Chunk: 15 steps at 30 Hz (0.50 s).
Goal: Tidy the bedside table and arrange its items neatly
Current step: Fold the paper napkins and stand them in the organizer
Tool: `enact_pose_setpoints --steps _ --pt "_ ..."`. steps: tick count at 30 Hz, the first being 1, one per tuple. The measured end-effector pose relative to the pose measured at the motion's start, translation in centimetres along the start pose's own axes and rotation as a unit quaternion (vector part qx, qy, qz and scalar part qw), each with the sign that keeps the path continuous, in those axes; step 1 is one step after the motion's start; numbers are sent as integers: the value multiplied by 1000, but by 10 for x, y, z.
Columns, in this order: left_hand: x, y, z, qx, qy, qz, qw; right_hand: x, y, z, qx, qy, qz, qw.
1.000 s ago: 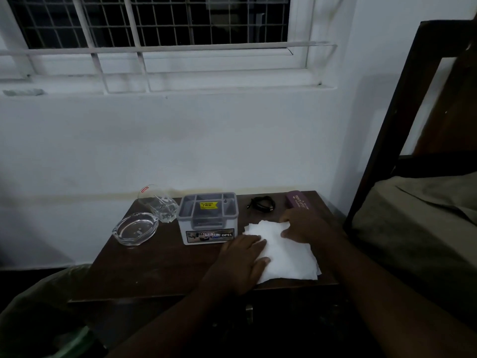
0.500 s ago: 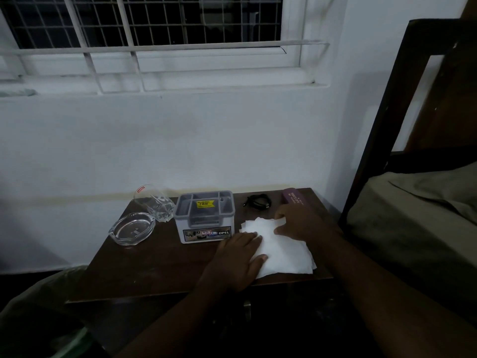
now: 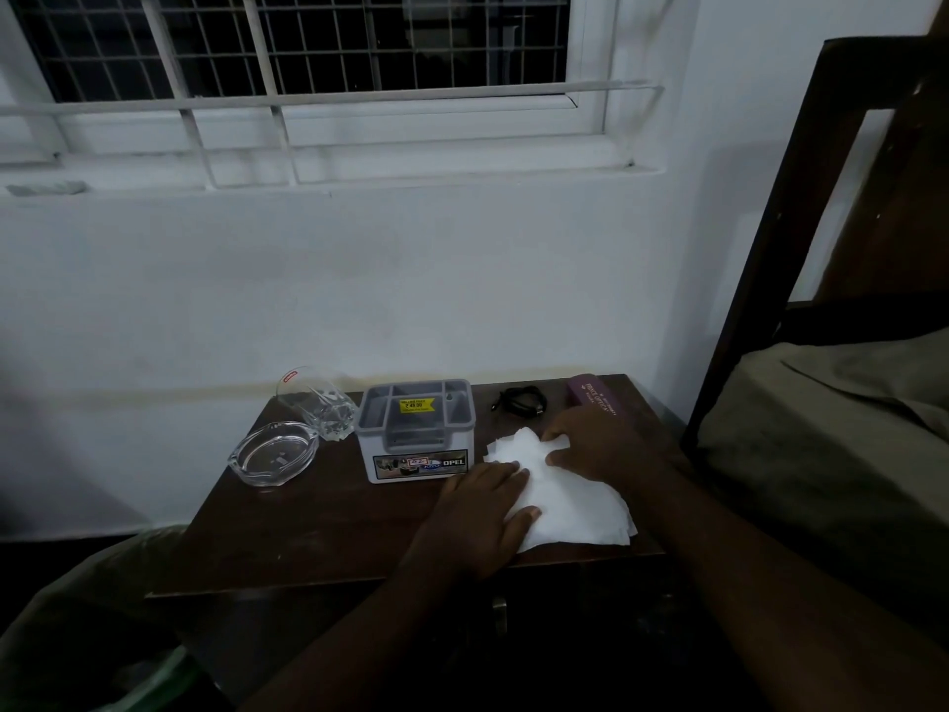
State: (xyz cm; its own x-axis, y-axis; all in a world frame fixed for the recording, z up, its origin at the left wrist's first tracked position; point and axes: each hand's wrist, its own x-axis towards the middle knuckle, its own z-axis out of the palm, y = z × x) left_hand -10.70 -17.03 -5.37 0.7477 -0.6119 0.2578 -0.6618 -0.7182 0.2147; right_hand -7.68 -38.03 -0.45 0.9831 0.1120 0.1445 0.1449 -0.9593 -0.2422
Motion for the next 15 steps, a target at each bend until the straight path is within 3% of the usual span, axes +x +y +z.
enact_pose_setpoints --steps 15 --pt "0 0 1 -7 5 -3 1000 -2 -8 -12 -10 -46 -34 998"
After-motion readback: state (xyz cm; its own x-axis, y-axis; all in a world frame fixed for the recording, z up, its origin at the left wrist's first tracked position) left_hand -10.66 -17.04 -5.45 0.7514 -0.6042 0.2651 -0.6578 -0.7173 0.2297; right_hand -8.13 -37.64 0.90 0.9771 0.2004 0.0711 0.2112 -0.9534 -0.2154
